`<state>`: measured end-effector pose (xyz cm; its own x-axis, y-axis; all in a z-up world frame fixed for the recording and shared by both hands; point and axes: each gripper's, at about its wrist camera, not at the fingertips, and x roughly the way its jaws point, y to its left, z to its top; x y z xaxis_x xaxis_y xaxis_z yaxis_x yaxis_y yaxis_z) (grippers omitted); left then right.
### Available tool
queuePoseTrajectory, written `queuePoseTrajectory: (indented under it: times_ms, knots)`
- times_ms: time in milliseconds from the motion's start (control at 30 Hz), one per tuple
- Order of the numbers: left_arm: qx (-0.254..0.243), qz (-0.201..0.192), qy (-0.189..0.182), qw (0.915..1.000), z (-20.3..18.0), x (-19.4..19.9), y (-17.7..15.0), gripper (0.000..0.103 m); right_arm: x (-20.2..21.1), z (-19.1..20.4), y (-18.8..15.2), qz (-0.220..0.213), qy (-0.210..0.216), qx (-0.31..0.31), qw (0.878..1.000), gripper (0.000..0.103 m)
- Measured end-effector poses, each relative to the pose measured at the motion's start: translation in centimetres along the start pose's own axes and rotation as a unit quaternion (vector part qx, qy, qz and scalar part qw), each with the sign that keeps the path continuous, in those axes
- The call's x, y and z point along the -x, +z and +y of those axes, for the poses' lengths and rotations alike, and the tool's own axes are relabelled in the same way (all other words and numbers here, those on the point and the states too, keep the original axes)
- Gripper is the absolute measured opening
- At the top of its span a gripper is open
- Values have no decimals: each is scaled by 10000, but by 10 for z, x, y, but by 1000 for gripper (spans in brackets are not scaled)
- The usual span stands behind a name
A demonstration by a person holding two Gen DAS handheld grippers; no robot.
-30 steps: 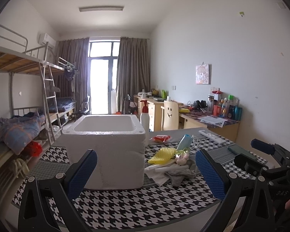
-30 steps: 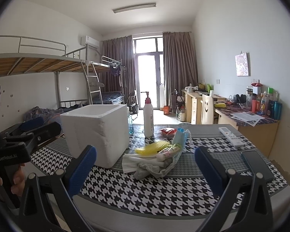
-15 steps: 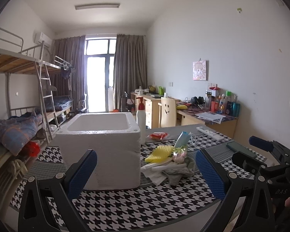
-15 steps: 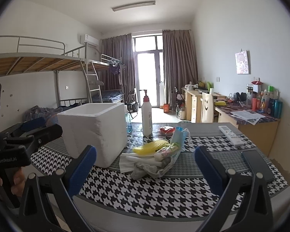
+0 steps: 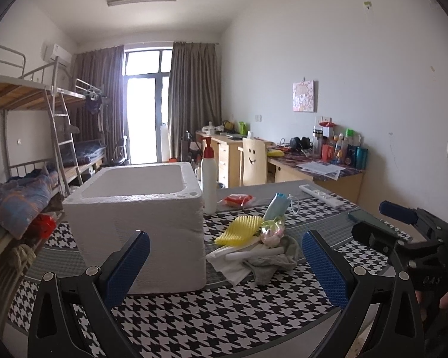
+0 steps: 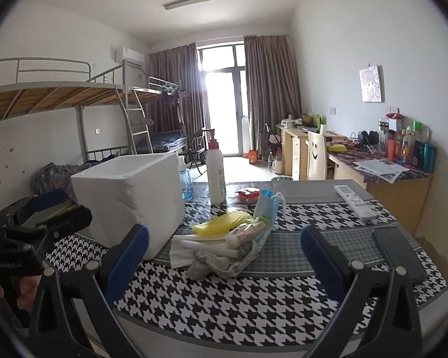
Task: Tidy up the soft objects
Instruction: 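Move the left tool toward the grey sock while the right tool approaches the blue mask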
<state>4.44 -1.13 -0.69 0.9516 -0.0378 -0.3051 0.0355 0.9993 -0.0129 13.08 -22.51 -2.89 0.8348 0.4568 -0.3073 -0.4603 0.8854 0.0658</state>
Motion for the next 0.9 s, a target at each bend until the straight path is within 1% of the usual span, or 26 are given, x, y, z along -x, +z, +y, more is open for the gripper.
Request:
queuePoseTrajectory:
  times_ms: [133, 233, 400, 667, 767, 900]
  knots:
    - [-146, 64, 8, 9999, -5, -9, 0, 102, -7, -8, 3, 104, -66, 1, 9999, 102]
    - [-198, 193, -127, 9995, -9, -17, 1, 102, -10, -12, 4, 140, -114, 28, 9998, 102]
    - [-282, 355, -249, 9987, -16, -29, 1, 102, -17, -20, 9, 197, -258, 49, 9995, 102]
    - [-375, 672, -403, 9962, -26, -52, -1, 102, -36, -40, 12, 463, -254, -133, 9985, 102]
    - [-416, 794, -479, 9948, -30, -61, -4, 102, -45, -44, 10, 608, -246, -88, 9978, 102]
    - [-463, 975, -562, 9926, -36, -73, -8, 102, -52, -50, 10, 659, -310, -74, 9973, 102]
